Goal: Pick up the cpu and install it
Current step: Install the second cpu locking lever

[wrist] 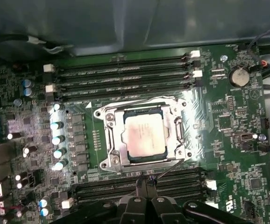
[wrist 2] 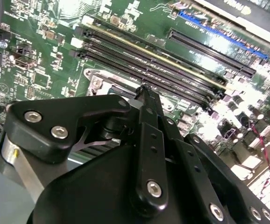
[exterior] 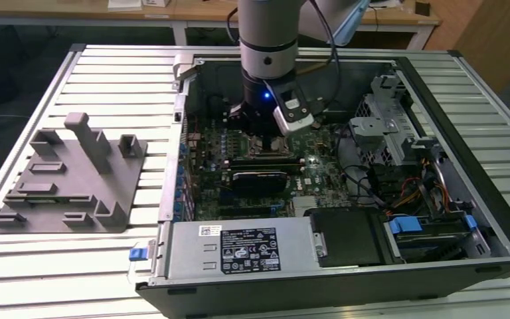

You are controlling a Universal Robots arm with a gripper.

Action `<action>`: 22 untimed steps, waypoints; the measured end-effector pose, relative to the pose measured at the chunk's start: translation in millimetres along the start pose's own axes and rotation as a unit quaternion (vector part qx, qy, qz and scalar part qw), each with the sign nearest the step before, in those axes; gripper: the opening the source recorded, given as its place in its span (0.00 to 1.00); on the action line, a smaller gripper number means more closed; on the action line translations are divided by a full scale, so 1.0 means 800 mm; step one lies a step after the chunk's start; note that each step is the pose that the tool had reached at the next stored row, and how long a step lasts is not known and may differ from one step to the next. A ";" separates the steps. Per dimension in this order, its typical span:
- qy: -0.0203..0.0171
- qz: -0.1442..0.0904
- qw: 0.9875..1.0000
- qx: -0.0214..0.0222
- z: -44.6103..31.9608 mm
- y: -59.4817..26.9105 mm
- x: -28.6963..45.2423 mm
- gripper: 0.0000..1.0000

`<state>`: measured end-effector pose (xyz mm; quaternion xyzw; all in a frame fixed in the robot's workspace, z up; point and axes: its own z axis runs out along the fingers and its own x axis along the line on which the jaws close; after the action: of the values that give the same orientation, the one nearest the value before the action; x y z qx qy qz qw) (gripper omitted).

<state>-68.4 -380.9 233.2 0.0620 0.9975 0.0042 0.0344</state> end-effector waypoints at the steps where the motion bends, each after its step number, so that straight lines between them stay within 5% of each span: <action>1: 0.000 -0.002 1.000 0.000 0.0006 -0.001 0.0012 0.11; 22: 0.002 -0.055 0.998 -0.021 0.0154 -0.013 0.0196 0.11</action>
<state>-84.4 -389.5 219.7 0.0059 0.9991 0.0234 0.0337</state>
